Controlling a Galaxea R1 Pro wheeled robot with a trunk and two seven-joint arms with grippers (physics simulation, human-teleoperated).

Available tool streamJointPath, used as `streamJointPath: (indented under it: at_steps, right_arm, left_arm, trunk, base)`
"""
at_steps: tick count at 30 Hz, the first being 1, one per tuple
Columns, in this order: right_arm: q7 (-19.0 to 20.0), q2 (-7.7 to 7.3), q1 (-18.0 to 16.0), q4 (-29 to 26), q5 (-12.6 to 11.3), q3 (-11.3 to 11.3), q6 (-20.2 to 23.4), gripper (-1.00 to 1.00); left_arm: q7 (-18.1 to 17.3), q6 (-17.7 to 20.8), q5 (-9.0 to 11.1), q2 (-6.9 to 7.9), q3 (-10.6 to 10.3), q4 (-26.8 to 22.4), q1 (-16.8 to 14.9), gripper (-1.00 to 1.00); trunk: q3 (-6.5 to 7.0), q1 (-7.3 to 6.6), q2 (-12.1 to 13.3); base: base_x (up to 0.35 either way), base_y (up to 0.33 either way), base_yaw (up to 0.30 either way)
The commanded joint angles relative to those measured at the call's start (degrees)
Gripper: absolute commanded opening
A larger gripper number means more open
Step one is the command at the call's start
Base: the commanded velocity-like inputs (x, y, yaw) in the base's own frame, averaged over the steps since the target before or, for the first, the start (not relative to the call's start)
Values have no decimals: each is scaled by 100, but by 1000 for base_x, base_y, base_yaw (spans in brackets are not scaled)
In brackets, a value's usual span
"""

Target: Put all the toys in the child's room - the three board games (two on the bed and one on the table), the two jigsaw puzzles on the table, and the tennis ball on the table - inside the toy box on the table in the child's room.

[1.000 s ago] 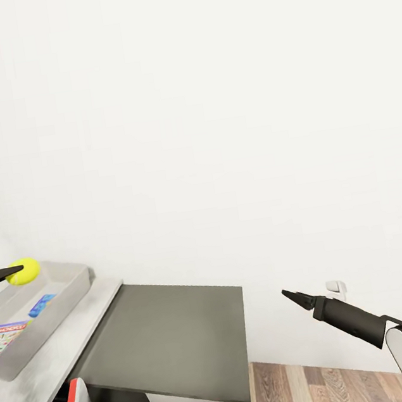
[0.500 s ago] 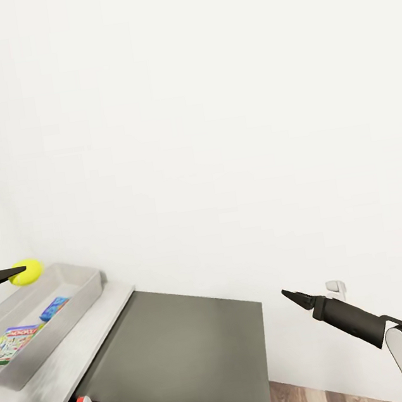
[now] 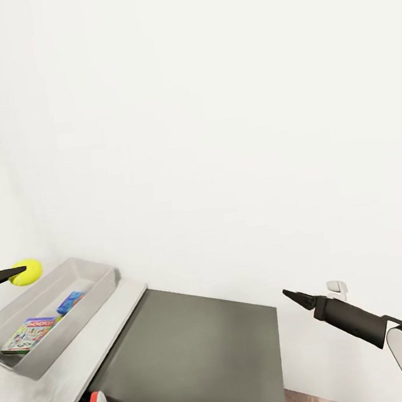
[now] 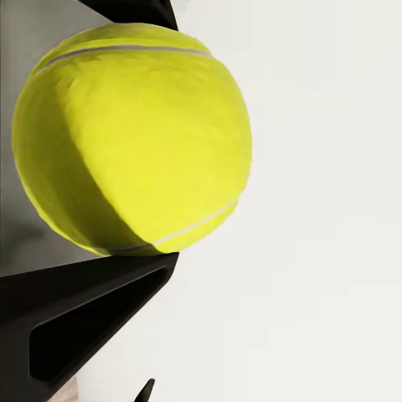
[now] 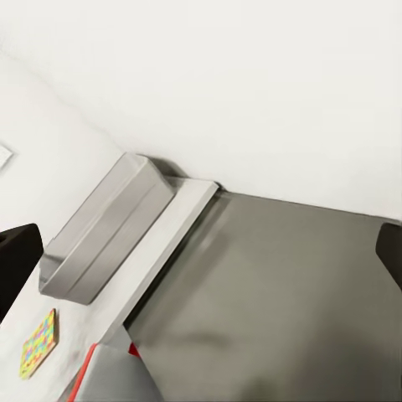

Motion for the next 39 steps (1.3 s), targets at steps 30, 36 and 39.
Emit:
streamJointPath:
  at_steps: [30,36,39]
  right_arm:
    - [-9,2,-4,12,9,31,55,100]
    - [-9,2,-5,16,-1,25,47,100]
    - [-7,2,-3,16,3,25,42,100]
  left_arm:
    - [193,48,-159,-6,20,-14,-6,-100]
    - [196,51,-160,-5,20,-24,-6,-100]
    - [196,53,-158,-6,21,-26,-6,-100]
  trunk:
    - [-161,4,-14]
    - [-174,4,-14]
    - [-175,4,-14]
  base:
    - [0,48,52]
    - [0,131,18]
    - [0,178,4]
